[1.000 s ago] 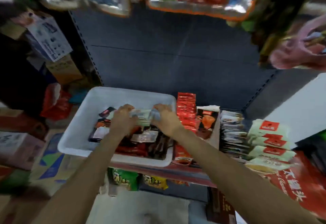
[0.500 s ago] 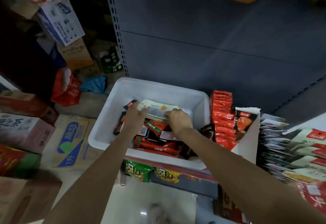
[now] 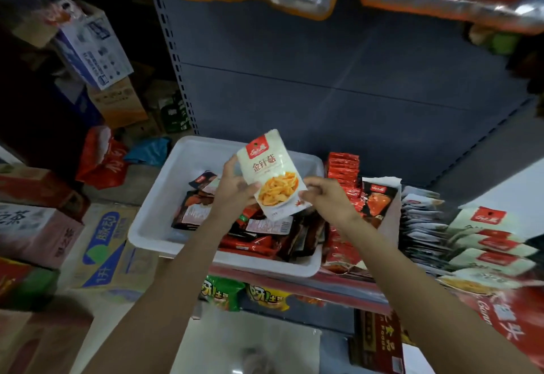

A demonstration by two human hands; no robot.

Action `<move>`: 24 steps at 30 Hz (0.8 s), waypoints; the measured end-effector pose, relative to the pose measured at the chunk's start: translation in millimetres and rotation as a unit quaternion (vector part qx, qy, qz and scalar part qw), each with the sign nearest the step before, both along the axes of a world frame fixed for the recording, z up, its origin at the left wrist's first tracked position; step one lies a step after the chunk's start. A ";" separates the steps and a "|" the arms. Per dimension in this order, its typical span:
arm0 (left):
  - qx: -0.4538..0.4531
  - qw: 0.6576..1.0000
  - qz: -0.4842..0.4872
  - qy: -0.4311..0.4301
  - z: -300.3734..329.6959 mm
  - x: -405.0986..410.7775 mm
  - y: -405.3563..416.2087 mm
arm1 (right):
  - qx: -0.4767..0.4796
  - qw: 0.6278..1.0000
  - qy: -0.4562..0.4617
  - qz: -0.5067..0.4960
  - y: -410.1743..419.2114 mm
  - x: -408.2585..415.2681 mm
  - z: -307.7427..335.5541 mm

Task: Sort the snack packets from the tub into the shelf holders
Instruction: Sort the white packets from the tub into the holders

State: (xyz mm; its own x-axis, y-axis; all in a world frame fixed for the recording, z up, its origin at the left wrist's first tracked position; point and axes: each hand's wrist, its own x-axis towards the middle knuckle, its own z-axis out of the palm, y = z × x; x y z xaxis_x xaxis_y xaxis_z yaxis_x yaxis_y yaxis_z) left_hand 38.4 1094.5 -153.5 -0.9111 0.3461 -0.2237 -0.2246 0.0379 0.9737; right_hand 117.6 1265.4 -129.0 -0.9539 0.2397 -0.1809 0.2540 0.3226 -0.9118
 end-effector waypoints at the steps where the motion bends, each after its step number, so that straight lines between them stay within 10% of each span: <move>1: 0.001 1.000 -0.006 0.016 6.5 7.1 9.3 | -0.032 0.999 0.013 -0.005 6.8 6.5 5.0; 16: -0.005 0.979 -0.068 0.192 59.1 130.9 231.1 | -0.014 0.964 0.192 -0.184 196.8 145.3 44.9; 24: -0.129 0.947 -0.078 0.285 52.8 178.5 291.3 | 0.067 0.968 0.130 -0.203 270.4 188.6 24.6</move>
State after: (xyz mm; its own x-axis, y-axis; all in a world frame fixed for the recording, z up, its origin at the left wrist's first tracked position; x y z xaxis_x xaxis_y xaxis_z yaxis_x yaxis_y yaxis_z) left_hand 216.9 1385.8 -100.7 -0.8518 0.4869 0.1932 0.3616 0.2798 0.8893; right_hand 306.2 1535.8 -104.4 -0.7856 0.6086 0.1111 0.1525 0.3645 -0.9186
